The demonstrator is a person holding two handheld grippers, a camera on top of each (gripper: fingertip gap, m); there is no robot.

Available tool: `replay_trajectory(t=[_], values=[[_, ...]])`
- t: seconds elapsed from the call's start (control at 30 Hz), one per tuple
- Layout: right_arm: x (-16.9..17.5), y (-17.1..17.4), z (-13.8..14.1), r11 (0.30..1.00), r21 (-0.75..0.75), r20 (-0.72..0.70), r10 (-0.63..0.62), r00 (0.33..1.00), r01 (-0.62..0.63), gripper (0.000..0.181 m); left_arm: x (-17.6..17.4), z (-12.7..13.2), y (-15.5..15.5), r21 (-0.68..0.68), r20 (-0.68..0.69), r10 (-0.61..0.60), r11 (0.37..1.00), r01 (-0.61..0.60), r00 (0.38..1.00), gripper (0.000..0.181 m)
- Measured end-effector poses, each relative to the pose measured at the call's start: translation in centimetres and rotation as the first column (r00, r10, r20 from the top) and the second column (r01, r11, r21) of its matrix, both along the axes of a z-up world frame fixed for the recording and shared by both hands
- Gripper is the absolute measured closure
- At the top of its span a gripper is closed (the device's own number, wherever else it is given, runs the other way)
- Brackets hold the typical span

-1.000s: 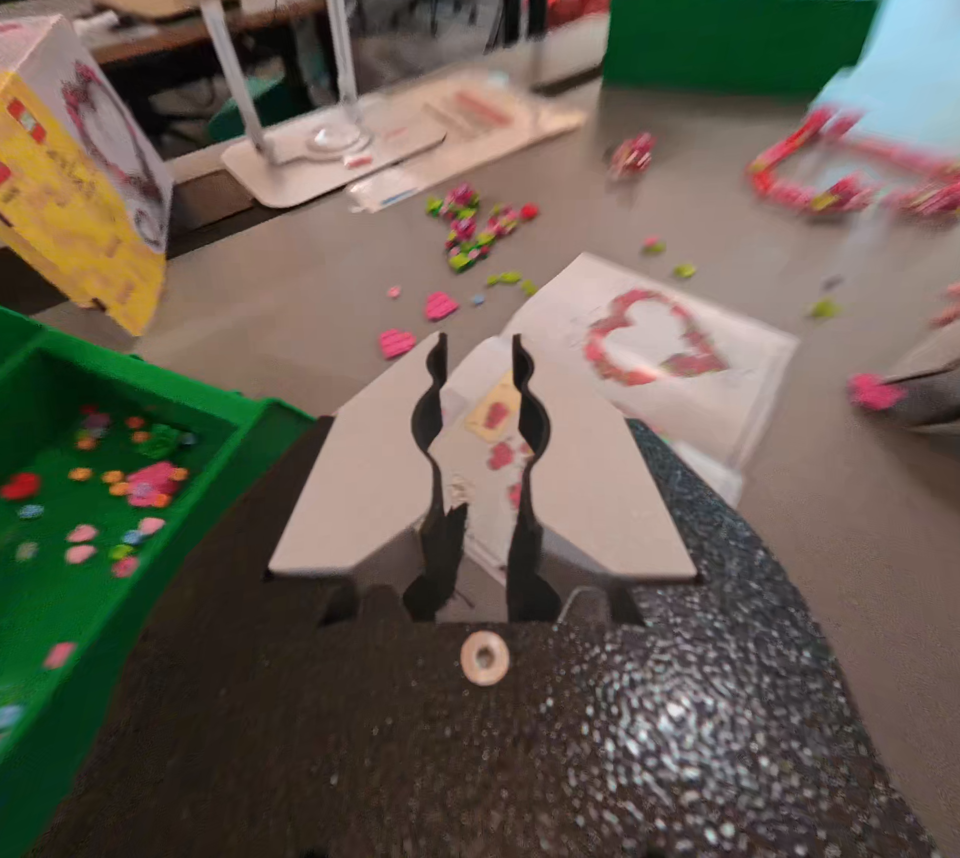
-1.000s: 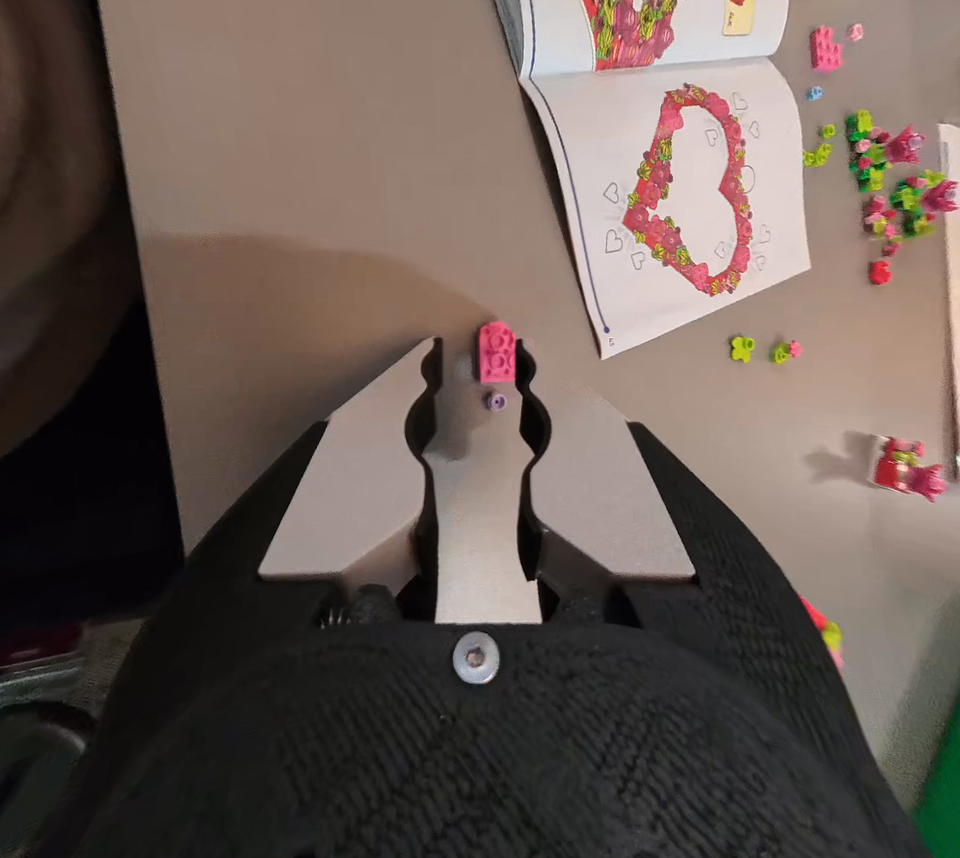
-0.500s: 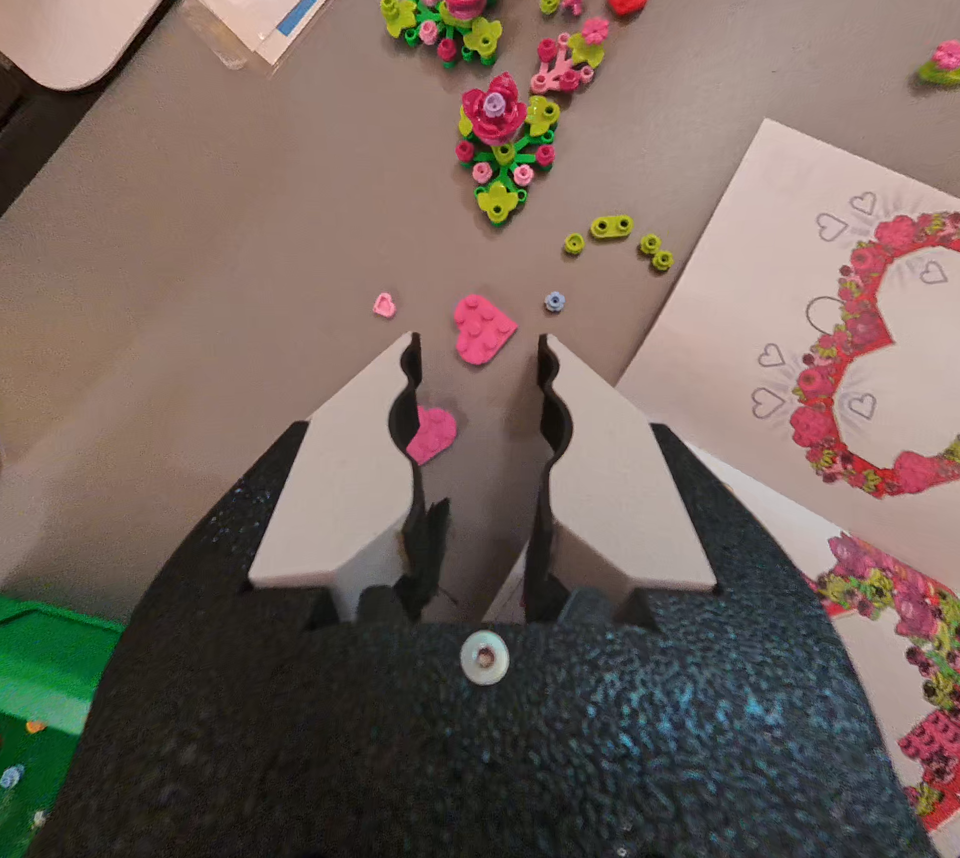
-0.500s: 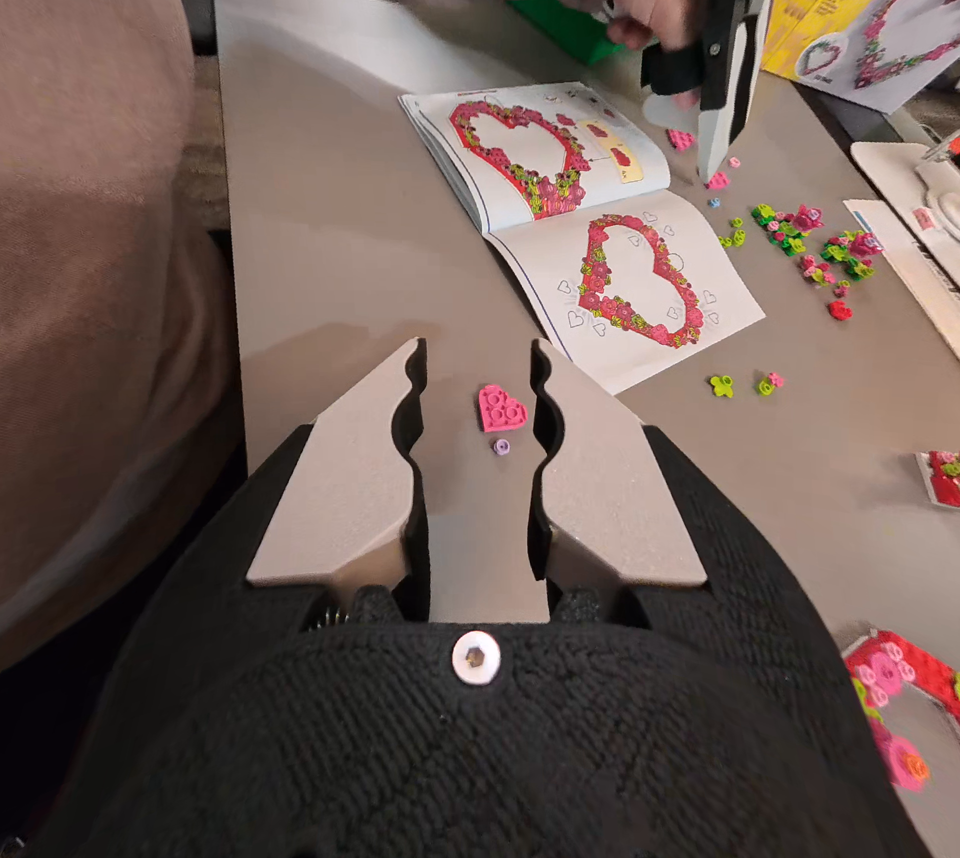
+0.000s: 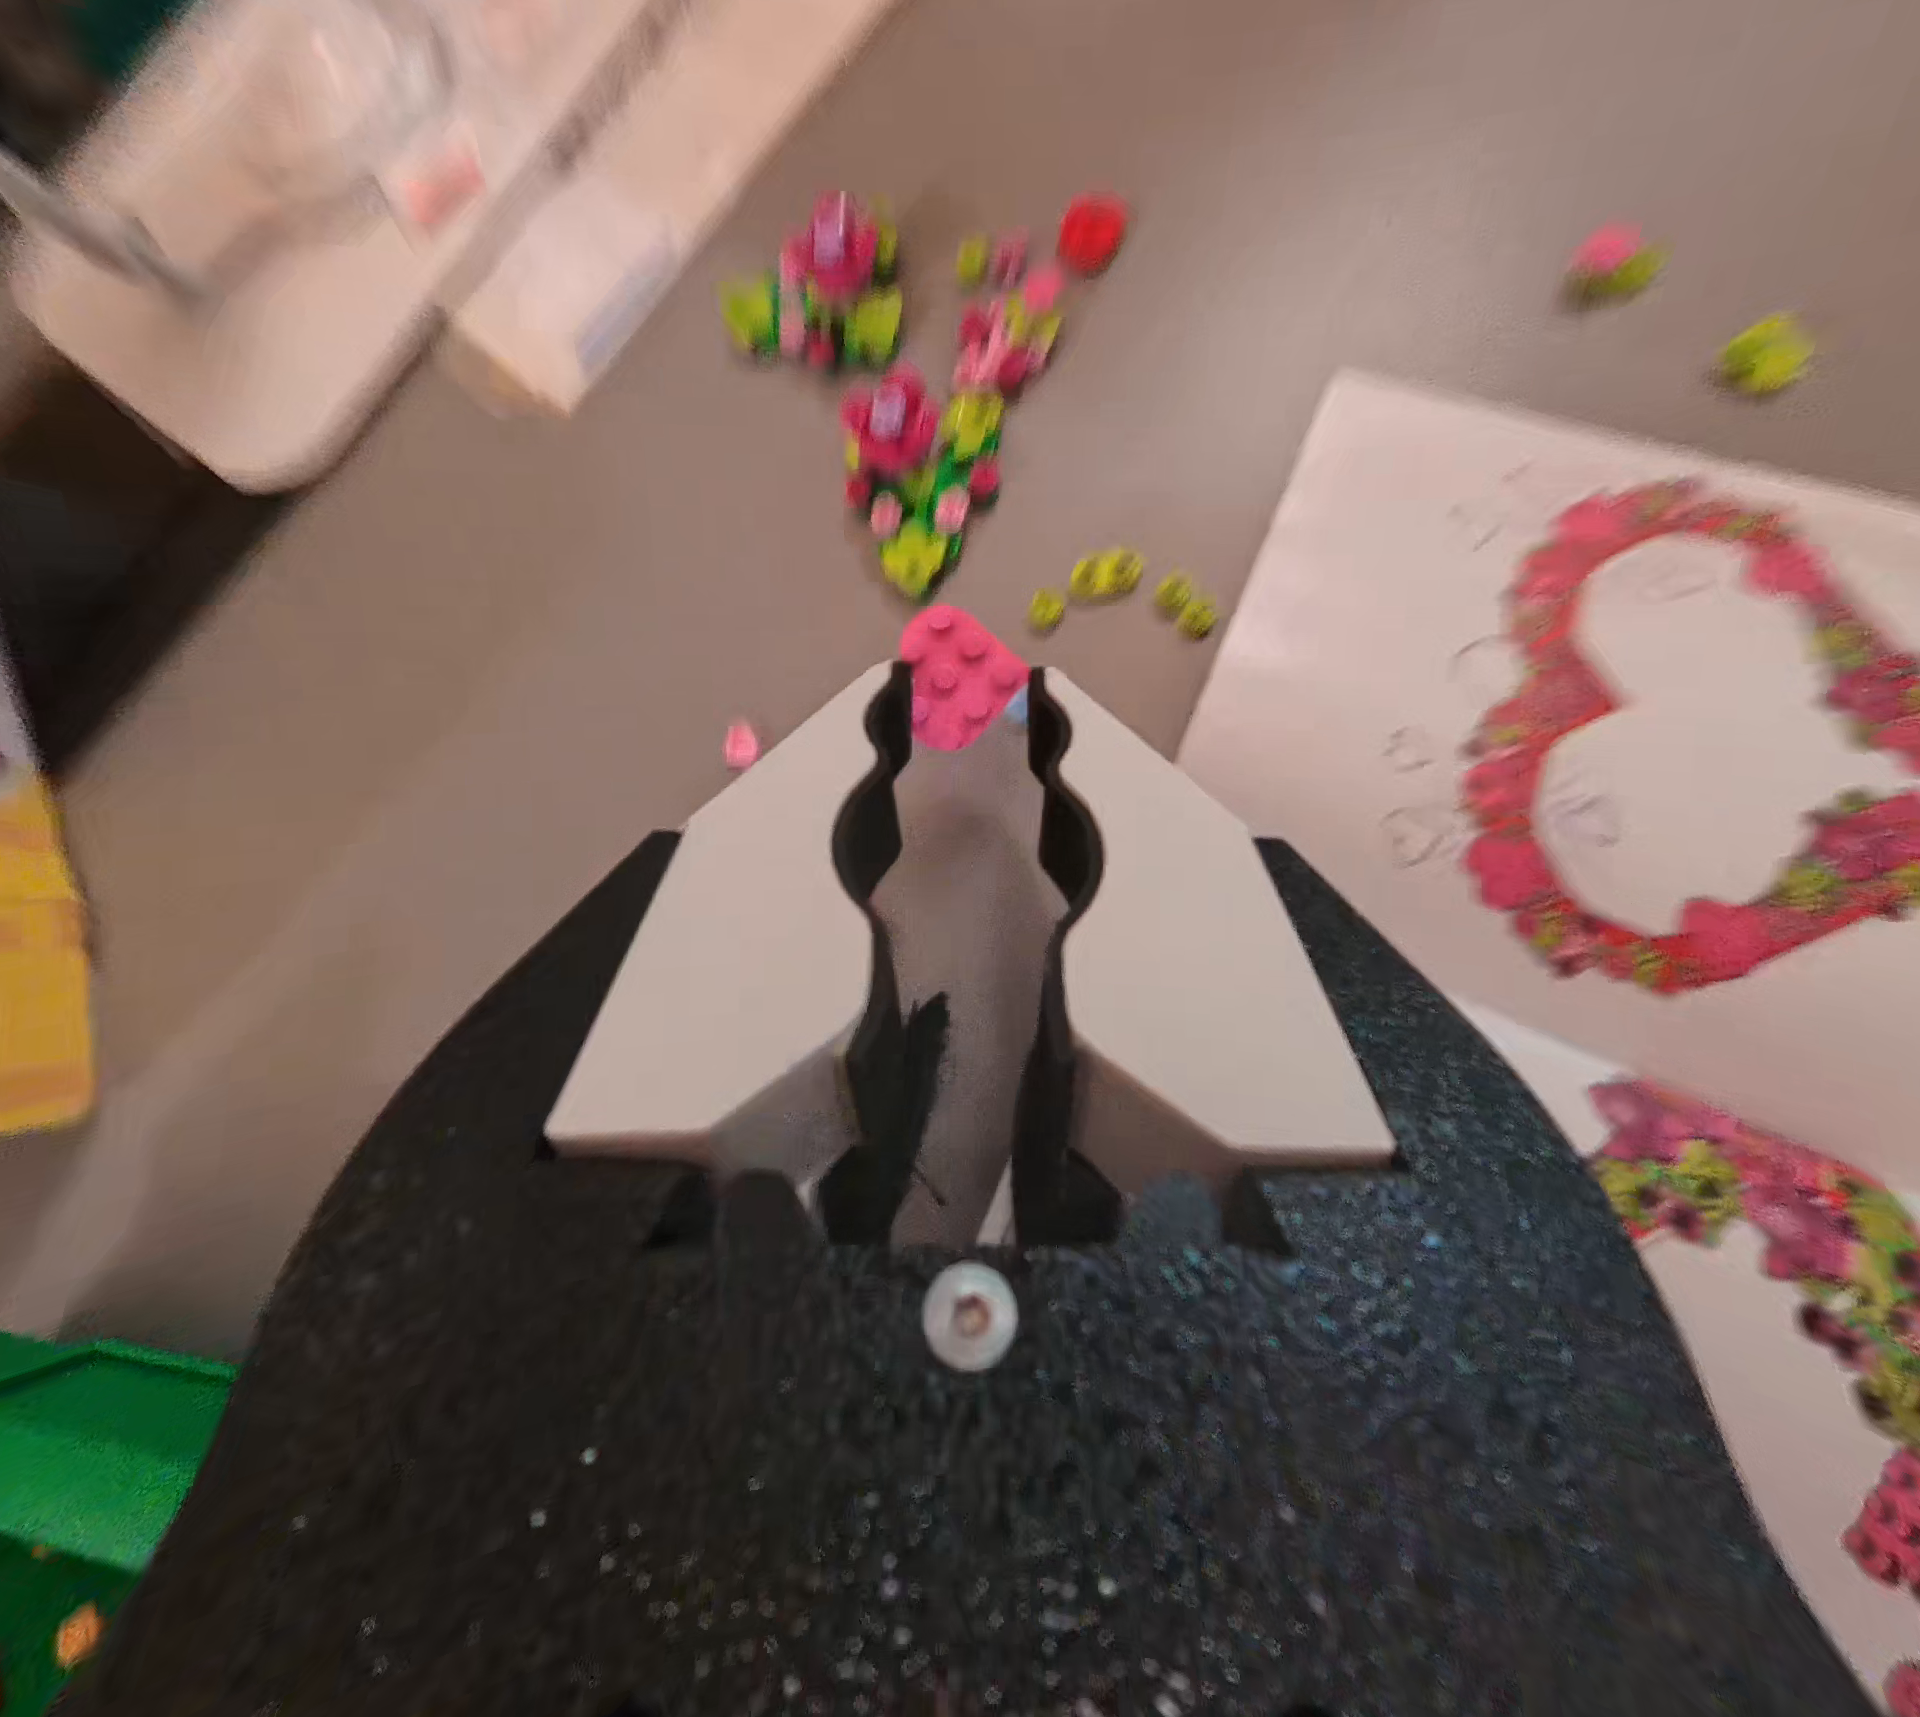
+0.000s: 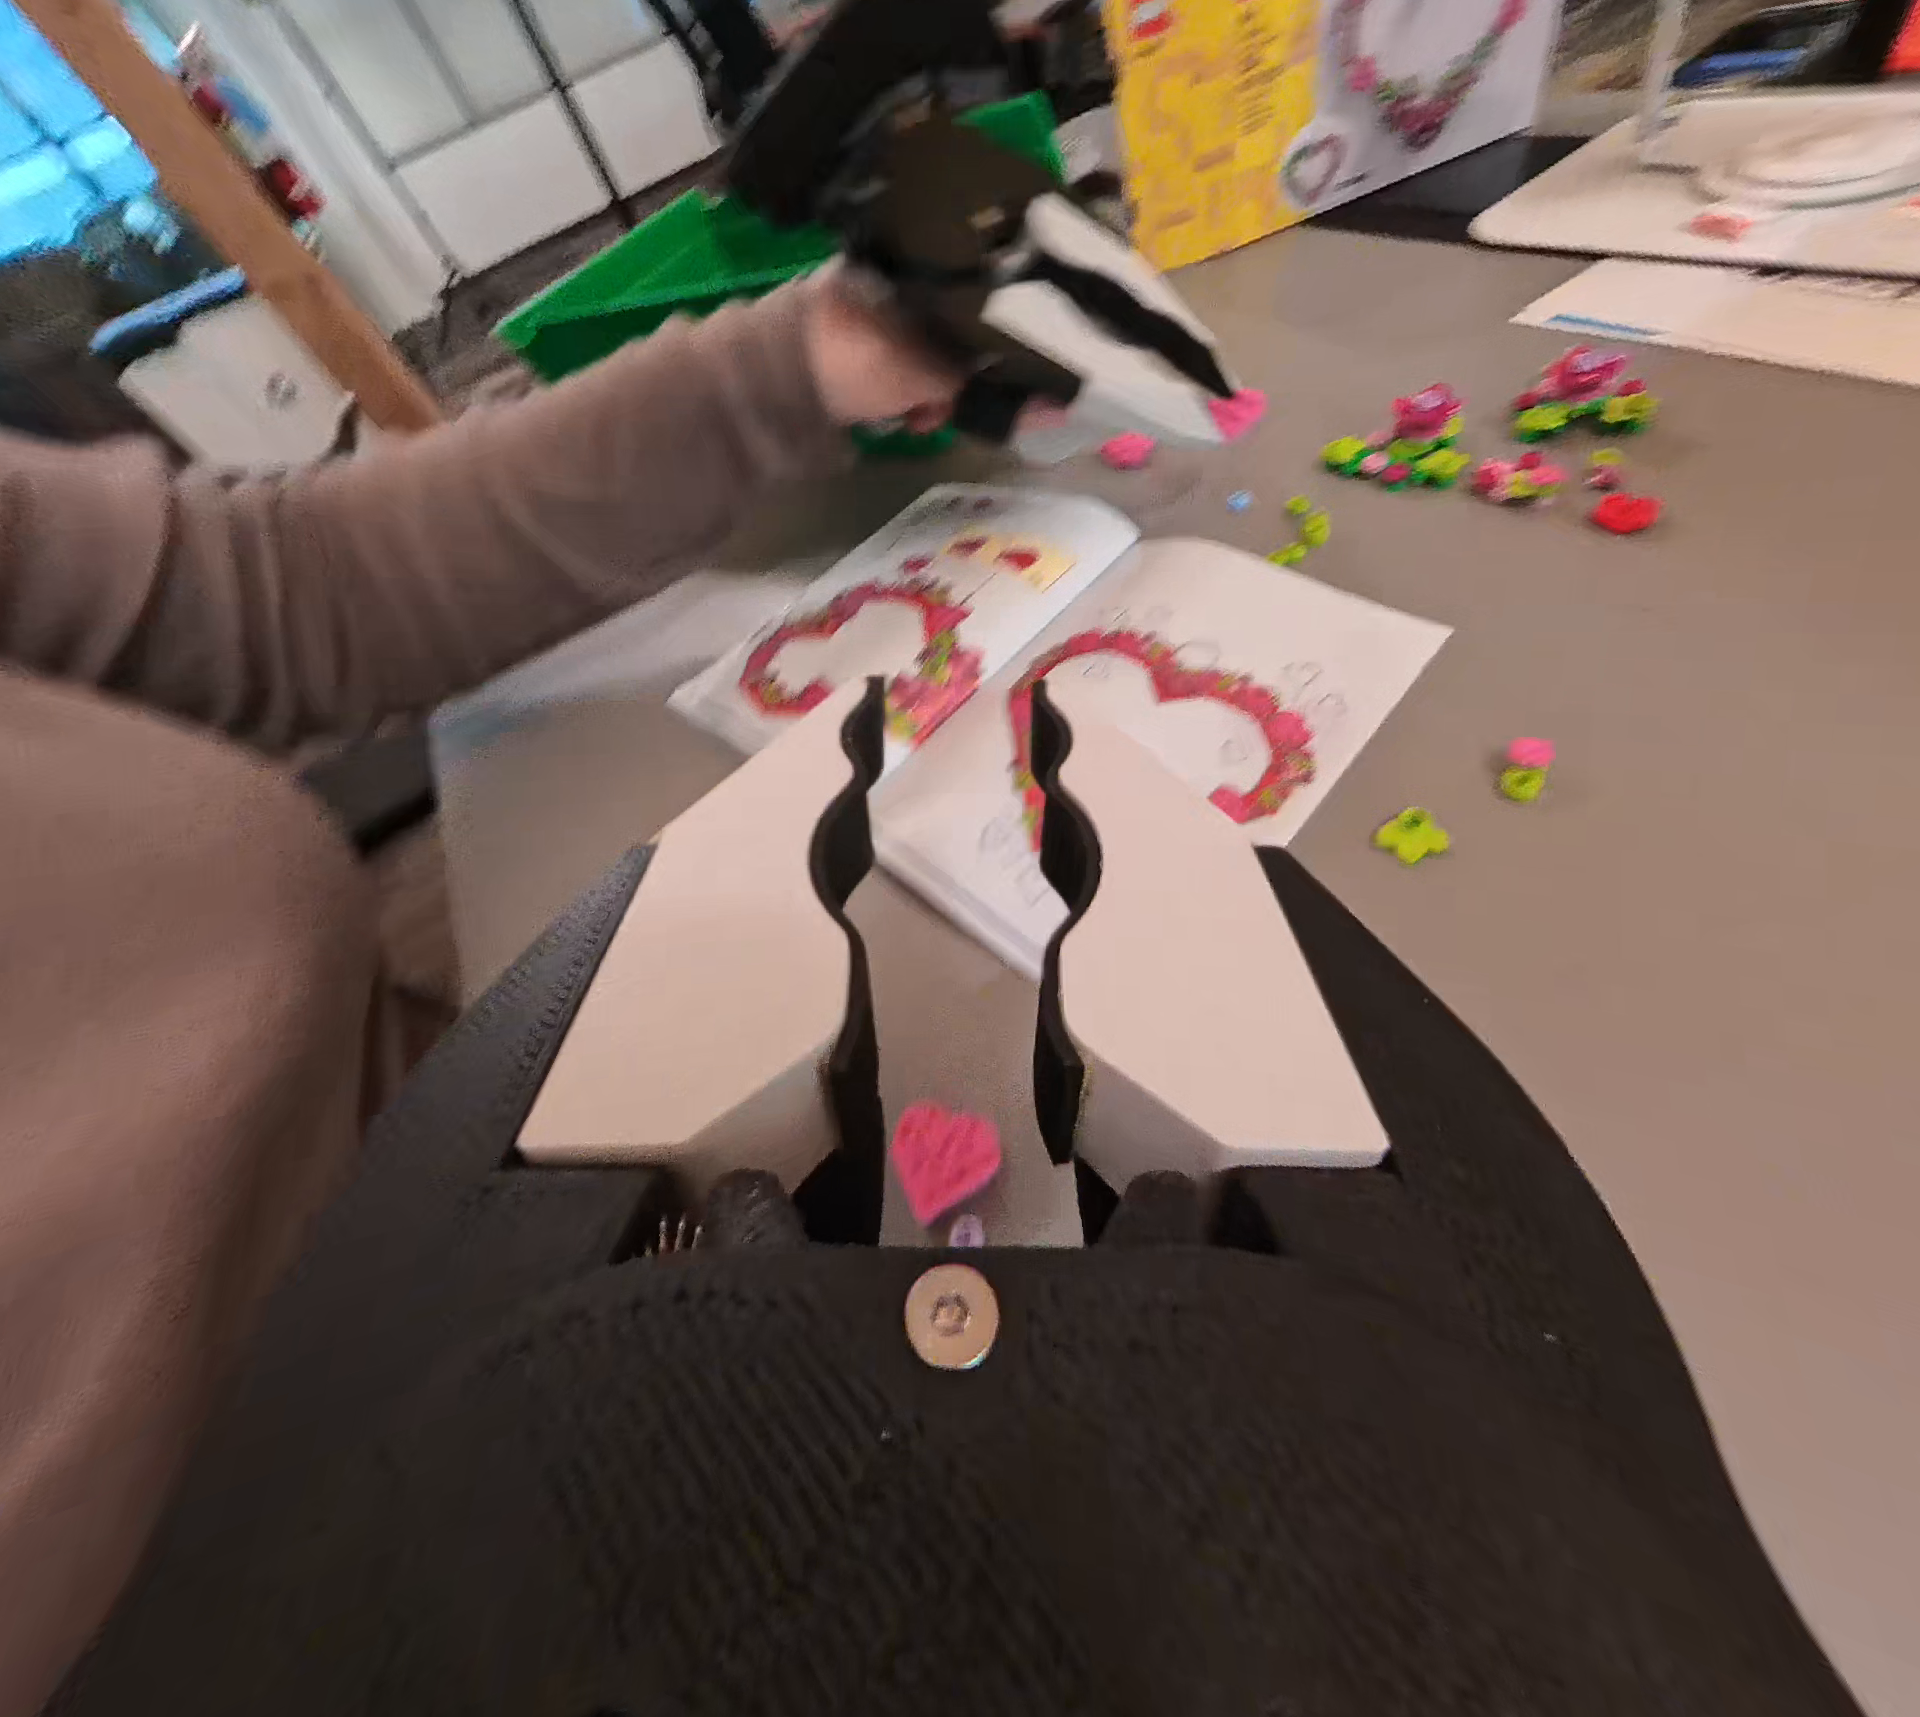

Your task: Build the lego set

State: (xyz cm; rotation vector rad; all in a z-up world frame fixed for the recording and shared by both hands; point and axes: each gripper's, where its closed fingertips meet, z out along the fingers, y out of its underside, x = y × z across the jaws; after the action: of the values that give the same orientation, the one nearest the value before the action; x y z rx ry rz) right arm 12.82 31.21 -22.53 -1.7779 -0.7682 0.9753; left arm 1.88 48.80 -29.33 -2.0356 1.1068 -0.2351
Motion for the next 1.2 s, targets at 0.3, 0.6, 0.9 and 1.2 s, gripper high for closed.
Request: replay_trajectory(t=[0.3,0.6,0.9,1.2], values=[[-4.0,6.3,3.4,0.996,-0.005,-0.12,-0.093,0.988,0.093,0.158,6.2,10.5,-11.4,0.649,0.112,-0.376,0.729,0.218,0.92,0.162],[-5.5,4.6,3.7,0.996,-0.085,-0.187,-0.003,0.982,-0.014,0.171,6.0,10.0,-13.2,0.746,-0.018,-0.37,0.614,0.259,0.929,0.162],[-4.4,0.7,0.9,0.984,0.149,0.172,0.073,0.982,-0.099,0.179,4.2,10.5,-14.3,0.673,0.084,-0.399,0.699,0.243,0.913,0.147],[-2.1,-6.3,-7.7,0.72,0.335,0.88,-0.009,0.475,-0.607,0.178,-2.1,11.0,-11.8,0.573,0.171,-0.224,0.815,0.088,0.96,0.158]])
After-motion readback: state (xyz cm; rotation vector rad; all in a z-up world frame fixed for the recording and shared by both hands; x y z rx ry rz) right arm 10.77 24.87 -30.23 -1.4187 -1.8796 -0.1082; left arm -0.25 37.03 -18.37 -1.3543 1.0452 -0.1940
